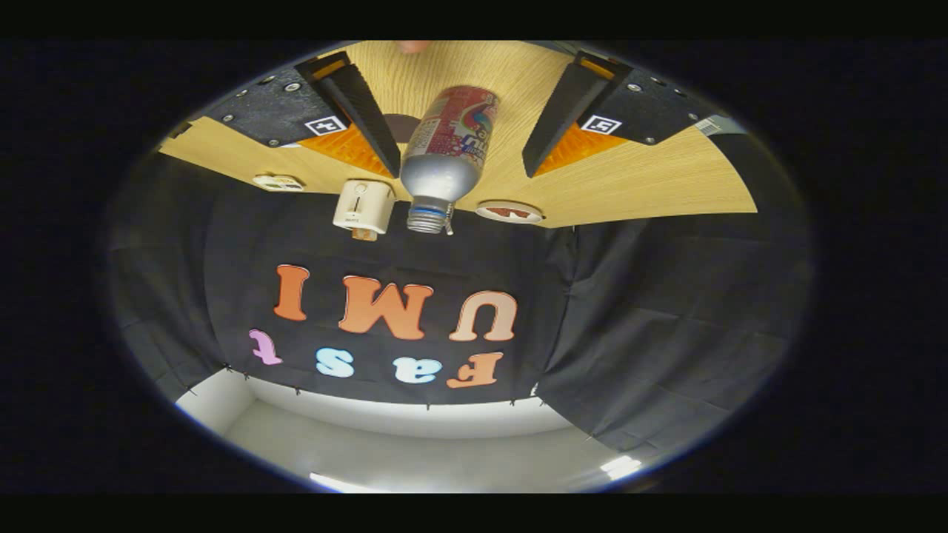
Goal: Take the bottle from table, then pour the juice into the cup, finally place the bottle on the coaster
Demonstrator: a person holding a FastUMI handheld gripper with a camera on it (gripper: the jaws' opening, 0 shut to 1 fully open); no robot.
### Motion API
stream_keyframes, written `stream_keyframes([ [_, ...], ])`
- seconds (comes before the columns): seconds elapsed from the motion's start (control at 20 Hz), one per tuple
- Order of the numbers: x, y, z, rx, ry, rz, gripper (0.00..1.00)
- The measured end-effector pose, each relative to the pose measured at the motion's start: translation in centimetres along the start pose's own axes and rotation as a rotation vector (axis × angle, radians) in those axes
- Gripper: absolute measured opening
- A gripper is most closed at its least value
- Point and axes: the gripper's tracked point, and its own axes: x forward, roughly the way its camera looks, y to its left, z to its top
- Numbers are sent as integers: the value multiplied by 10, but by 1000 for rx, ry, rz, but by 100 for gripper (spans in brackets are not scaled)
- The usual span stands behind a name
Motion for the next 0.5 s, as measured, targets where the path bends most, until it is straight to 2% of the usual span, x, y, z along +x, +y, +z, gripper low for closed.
stream_keyframes([
  [0.05, -2, -1, -2, 29, 6, -12, 98],
  [0.2, -1, -21, 6, 71, -33, -131, 99],
  [0.3, 5, -13, 7, 47, -36, -103, 98],
  [0.4, 11, -4, -16, 63, 42, -73, 98],
  [0.5, 10, -15, -31, 143, 112, -110, 98],
])
